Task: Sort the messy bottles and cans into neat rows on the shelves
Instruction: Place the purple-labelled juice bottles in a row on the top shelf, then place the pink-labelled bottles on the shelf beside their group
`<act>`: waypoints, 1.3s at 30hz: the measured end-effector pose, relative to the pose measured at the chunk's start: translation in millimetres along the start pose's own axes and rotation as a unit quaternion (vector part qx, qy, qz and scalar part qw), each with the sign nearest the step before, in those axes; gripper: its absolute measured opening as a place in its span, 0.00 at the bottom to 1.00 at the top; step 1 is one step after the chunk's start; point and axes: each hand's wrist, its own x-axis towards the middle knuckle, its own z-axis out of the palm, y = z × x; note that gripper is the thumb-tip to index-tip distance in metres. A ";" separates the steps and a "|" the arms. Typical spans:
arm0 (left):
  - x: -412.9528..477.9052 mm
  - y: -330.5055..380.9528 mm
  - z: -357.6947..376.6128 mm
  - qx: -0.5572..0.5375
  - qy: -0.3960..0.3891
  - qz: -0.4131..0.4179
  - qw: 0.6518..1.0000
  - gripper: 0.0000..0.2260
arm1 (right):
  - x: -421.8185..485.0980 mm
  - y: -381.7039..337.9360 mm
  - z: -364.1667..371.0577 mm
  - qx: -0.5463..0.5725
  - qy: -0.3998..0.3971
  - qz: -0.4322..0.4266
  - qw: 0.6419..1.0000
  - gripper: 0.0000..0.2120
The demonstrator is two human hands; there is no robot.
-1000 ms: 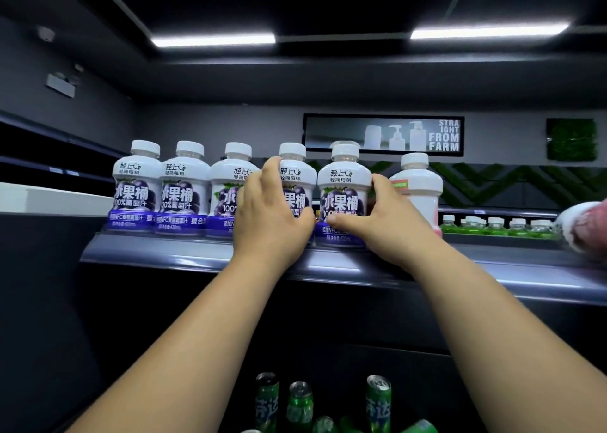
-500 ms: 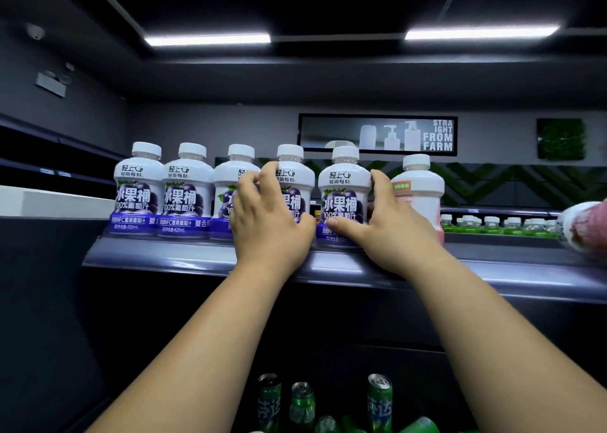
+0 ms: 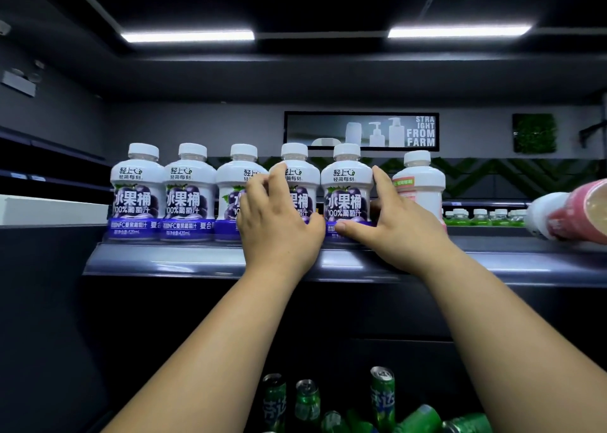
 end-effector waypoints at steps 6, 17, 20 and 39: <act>-4.5 0.1 -2.7 0.021 0.033 0.094 0.995 0.27 | -7.1 -6.3 1.5 0.013 0.108 -0.009 0.994 0.41; -32.6 56.3 2.3 -0.009 -0.081 0.230 0.970 0.28 | -61.2 70.4 -67.4 -0.177 0.281 -0.040 0.942 0.27; -33.5 87.7 20.3 -0.018 -0.098 0.211 0.972 0.29 | -70.0 90.0 -91.6 -0.196 0.280 -0.029 0.939 0.29; -4.9 151.0 109.6 0.024 -0.219 -0.102 0.970 0.38 | -15.2 202.1 -132.1 -0.029 0.022 0.003 0.999 0.28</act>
